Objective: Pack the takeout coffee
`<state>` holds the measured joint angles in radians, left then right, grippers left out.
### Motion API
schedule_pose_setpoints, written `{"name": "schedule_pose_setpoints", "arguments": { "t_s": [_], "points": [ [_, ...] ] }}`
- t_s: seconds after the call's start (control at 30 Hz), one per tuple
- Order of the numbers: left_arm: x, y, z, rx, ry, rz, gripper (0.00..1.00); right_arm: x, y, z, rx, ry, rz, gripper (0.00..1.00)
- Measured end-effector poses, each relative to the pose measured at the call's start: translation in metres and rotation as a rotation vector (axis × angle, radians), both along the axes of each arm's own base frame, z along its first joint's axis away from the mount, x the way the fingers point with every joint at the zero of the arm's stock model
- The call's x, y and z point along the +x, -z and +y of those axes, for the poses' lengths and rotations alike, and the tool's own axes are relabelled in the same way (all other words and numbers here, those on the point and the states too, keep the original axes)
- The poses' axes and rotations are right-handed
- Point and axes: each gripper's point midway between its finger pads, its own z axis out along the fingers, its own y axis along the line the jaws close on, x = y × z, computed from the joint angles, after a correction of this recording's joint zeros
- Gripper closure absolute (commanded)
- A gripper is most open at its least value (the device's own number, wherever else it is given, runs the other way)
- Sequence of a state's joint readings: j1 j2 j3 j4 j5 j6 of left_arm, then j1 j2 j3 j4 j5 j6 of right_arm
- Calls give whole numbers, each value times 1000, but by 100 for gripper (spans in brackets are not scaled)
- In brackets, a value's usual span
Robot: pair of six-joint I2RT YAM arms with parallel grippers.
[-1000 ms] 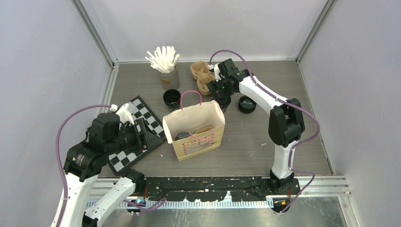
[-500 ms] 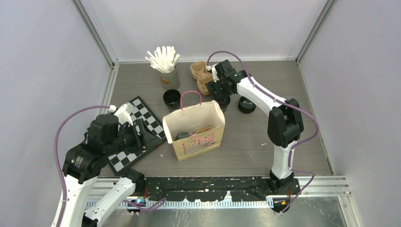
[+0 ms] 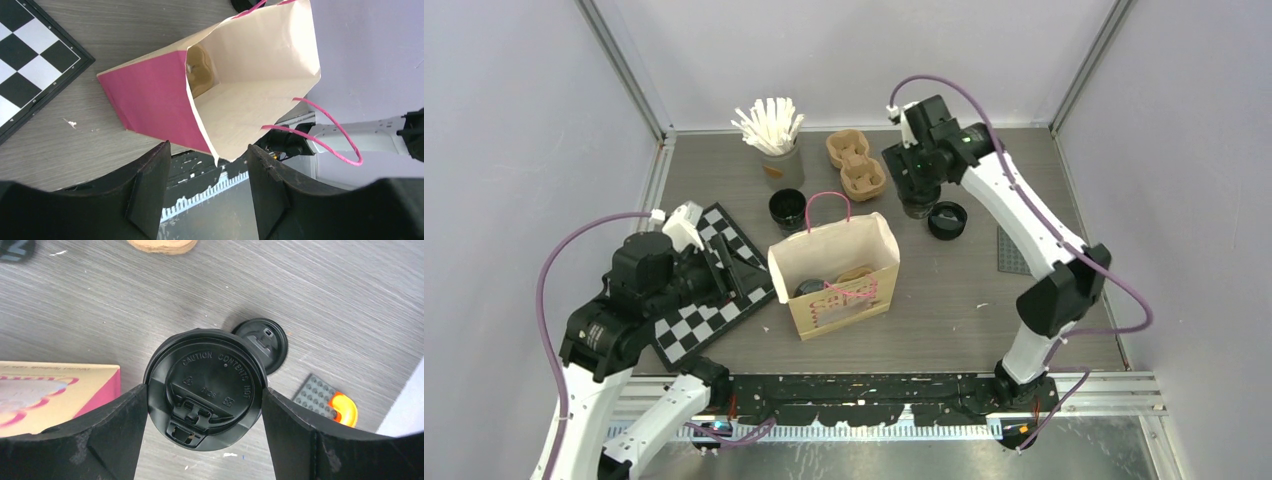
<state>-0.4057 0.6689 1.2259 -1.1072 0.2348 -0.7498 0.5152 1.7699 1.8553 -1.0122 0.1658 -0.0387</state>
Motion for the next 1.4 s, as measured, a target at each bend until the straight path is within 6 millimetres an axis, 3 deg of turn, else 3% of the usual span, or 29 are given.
{"name": "schedule_pose_setpoints", "arguments": {
  "t_s": [0.23,0.37,0.5,0.67,0.9,1.03,1.13,1.23,1.4],
  "points": [
    [17,8,-7,27,7,38,44,-39,-87,-22,77,44,-128,24],
    [25,13,-10,50,22,41,47,-67,-130,-19,160,33,-198,24],
    [31,16,-11,73,36,37,49,-101,-154,-6,248,-23,-229,24],
    [36,23,-13,106,56,56,62,-143,-177,12,396,-110,-229,24],
    [44,26,-17,114,73,59,79,-186,-186,34,546,-225,-179,24],
    [50,24,-22,101,95,13,89,-198,-179,55,572,-294,-132,23],
    [55,25,-28,85,115,-19,90,-208,-169,72,573,-357,-103,23],
    [61,25,-33,74,142,-59,91,-211,-158,85,561,-406,-91,23],
    [76,16,-43,72,191,-152,90,-200,-141,93,489,-462,-121,23]
  ]
}}
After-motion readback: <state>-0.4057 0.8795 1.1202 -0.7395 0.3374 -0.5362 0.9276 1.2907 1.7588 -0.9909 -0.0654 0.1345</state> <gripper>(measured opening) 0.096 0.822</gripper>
